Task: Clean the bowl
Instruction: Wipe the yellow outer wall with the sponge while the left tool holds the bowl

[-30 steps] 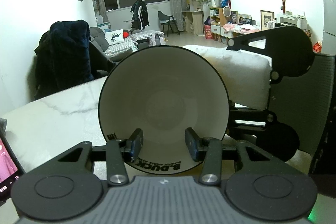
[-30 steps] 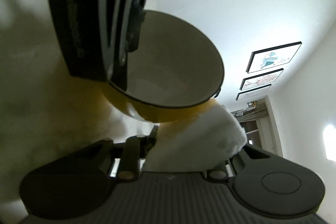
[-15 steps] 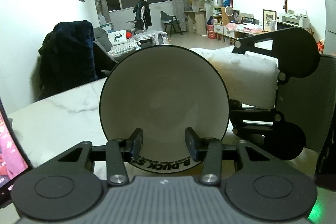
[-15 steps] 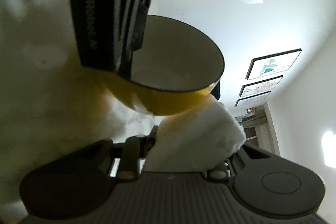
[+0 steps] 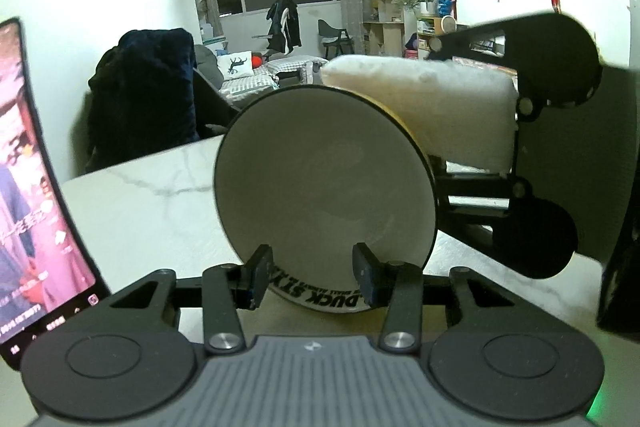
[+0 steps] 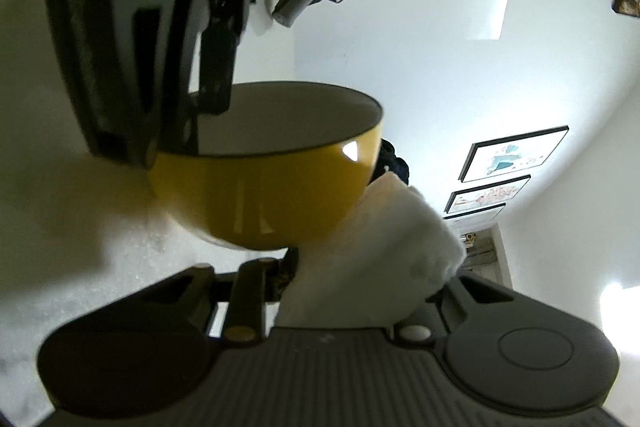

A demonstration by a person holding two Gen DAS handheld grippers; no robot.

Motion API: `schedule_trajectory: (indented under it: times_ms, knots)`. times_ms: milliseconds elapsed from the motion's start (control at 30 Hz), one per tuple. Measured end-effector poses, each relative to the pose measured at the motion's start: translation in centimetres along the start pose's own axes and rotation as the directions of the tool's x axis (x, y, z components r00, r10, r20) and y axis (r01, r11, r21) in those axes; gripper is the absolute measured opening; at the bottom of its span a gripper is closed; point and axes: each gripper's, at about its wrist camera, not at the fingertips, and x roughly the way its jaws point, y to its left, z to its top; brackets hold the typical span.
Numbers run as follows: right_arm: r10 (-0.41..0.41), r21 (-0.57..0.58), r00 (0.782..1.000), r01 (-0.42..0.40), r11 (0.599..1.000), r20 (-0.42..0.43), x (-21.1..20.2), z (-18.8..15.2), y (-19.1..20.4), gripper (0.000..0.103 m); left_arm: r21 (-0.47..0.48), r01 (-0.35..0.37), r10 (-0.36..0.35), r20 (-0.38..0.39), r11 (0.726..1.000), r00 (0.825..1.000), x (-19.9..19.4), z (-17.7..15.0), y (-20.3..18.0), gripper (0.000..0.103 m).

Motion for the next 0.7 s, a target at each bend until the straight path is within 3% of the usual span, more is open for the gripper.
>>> schedule_trajectory:
  times_ms: [67, 167, 300, 467, 600, 700]
  knots:
    - [0.003, -0.013, 1.000, -0.004, 1.000, -0.014, 0.0, -0.2, 0.9, 0.026, -0.028, -0.007, 0.007, -0.013, 1.000, 1.000, 0.1, 0.0, 0.5, 0.055]
    - [0.014, -0.051, 0.999, -0.016, 0.999, -0.040, 0.6, -0.8, 2.0, 0.024, -0.125, 0.038, -0.045, -0.053, 0.991, 0.998, 0.7, -0.2, 2.1, 0.066]
    - [0.016, -0.054, 0.999, -0.018, 0.998, -0.035, 0.6, -0.7, 1.7, 0.023, -0.093, 0.048, -0.053, -0.050, 0.995, 0.997, 0.2, -0.3, 1.4, 0.070]
    - [0.006, -0.066, 1.000, -0.008, 0.998, -0.029, 0.4, -0.3, 1.4, 0.023, -0.028, -0.005, 0.004, -0.025, 1.000, 1.000, -0.4, -0.3, 0.5, 0.068]
    - [0.004, -0.058, 0.999, -0.006, 0.998, -0.035, 0.5, -0.4, 1.2, 0.024, -0.025, -0.009, 0.008, -0.047, 1.000, 0.999, 0.1, -0.1, 0.6, 0.056]
    - [0.001, -0.055, 0.999, -0.003, 0.998, -0.038, 0.4, -0.3, 1.0, 0.025, -0.025, -0.031, 0.029, -0.056, 0.999, 0.998, 0.4, 0.0, 0.5, 0.055]
